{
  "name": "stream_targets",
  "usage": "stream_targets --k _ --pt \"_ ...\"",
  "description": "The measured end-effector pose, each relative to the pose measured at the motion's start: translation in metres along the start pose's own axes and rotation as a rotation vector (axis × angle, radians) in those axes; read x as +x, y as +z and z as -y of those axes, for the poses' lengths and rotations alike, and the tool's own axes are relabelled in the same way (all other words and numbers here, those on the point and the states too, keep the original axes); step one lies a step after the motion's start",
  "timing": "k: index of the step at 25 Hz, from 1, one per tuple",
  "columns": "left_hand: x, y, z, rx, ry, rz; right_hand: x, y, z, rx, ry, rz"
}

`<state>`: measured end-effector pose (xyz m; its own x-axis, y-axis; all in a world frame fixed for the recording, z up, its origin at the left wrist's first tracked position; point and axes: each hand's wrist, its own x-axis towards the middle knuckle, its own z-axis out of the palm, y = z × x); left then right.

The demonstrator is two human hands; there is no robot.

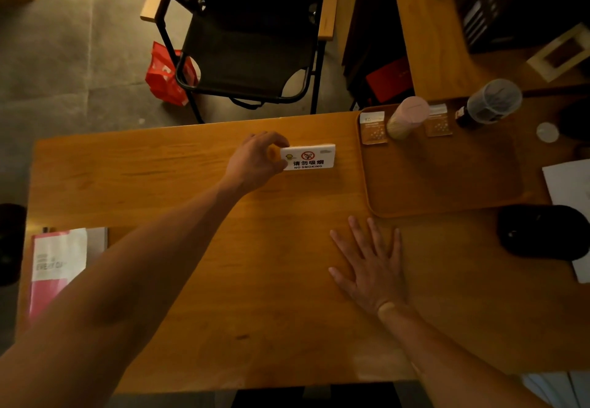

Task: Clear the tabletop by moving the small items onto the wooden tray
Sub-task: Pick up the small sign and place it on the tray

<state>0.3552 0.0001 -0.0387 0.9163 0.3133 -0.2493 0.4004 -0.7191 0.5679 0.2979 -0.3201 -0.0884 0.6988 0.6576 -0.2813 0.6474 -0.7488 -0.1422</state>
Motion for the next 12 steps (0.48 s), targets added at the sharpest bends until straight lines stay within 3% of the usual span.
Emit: stream_targets --k 12 --pt "-0.028 0.009 -0.006 -0.246 -0.057 -0.013 -0.007 -0.001 -0.012 0.050 0.027 -0.014"
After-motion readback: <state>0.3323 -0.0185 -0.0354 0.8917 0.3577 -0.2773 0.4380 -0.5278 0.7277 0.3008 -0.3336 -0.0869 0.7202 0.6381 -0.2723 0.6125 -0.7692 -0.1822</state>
